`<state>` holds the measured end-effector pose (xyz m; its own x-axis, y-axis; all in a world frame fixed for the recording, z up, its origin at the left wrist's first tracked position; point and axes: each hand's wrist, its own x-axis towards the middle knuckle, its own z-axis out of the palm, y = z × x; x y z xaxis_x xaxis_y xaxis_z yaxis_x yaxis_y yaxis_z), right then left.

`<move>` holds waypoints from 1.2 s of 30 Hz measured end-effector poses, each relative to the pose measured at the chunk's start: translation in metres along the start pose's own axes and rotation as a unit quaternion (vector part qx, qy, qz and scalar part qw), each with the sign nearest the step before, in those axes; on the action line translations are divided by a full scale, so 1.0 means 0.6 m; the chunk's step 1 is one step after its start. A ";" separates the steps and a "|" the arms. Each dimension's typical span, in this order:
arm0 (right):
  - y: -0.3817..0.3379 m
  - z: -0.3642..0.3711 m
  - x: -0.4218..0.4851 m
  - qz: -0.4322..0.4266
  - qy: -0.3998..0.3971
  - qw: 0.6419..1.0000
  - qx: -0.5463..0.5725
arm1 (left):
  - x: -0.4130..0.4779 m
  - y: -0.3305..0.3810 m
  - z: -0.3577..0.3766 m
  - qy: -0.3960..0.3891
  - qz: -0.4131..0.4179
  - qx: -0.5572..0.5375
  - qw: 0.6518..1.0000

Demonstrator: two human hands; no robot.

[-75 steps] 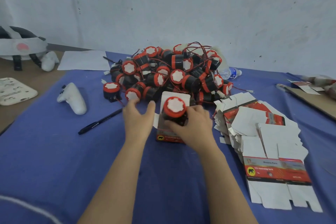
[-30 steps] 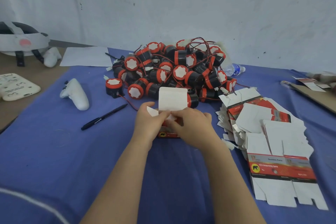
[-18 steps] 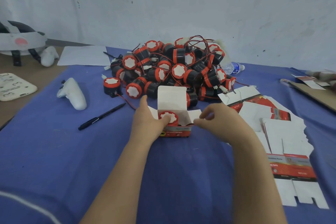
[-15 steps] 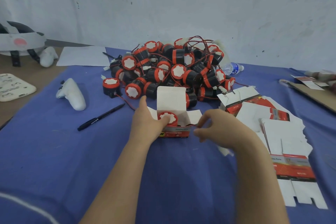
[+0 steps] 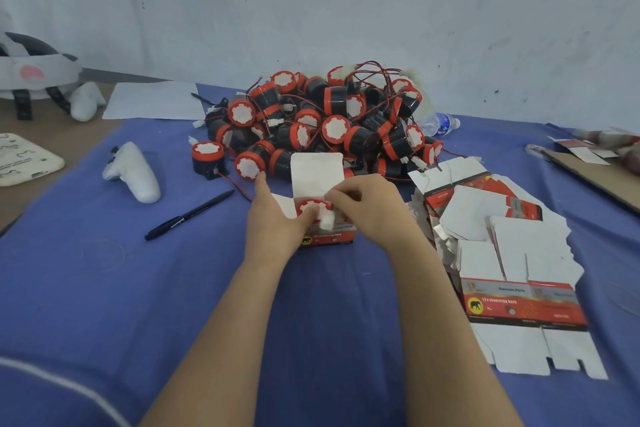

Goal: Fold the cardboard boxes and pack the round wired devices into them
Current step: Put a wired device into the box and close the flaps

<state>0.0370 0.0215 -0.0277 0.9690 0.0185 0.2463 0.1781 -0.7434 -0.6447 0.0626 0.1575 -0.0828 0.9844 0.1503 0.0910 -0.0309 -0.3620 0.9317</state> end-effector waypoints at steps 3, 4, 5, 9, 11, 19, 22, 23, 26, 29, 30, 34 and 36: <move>0.006 0.007 0.001 -0.004 -0.013 1.000 0.004 | 0.001 0.000 0.001 0.027 0.001 -0.022 0.999; 0.009 0.010 0.000 -0.011 -0.006 1.000 0.004 | 0.002 -0.001 0.001 0.035 0.000 -0.028 0.999; 0.012 0.015 -0.001 -0.019 0.007 1.000 0.003 | 0.003 -0.001 0.001 0.041 0.000 -0.037 0.998; 0.025 0.030 0.002 -0.033 0.060 0.997 -0.018 | 0.004 -0.008 0.007 0.063 -0.016 -0.063 0.996; 0.027 0.038 0.002 -0.040 0.081 0.996 -0.014 | 0.004 -0.013 0.011 0.063 -0.019 -0.066 0.996; 0.028 0.038 -0.001 0.043 0.178 0.968 0.171 | 0.002 -0.015 0.016 0.059 -0.006 -0.078 0.995; 0.033 0.032 0.001 0.100 0.157 0.944 0.271 | 0.002 -0.015 0.015 0.058 -0.007 -0.076 0.995; 0.034 0.030 0.003 0.121 0.156 0.934 0.297 | 0.001 -0.014 0.016 0.058 -0.007 -0.075 0.995; 0.036 0.025 0.005 0.158 0.161 0.890 0.396 | 0.002 -0.015 0.015 0.054 -0.008 -0.079 0.995; 0.038 0.020 0.003 0.164 0.151 0.906 0.359 | 0.002 -0.016 0.015 0.053 -0.008 -0.081 0.995; 0.039 0.020 0.001 0.160 0.153 0.927 0.304 | 0.003 -0.015 0.015 0.054 -0.007 -0.080 0.995; 0.037 0.027 -0.004 0.090 0.193 0.976 0.037 | 0.005 -0.016 0.016 0.056 -0.007 -0.080 0.995; 0.036 0.030 -0.003 0.051 0.196 0.979 -0.015 | 0.005 -0.018 0.017 0.057 -0.004 -0.080 0.995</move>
<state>0.0421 0.0175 -0.0550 0.8403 -0.3113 0.4439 0.0722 -0.7471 -0.6608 0.0679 0.1523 -0.0962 0.9589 0.2598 0.1140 -0.0590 -0.2102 0.9759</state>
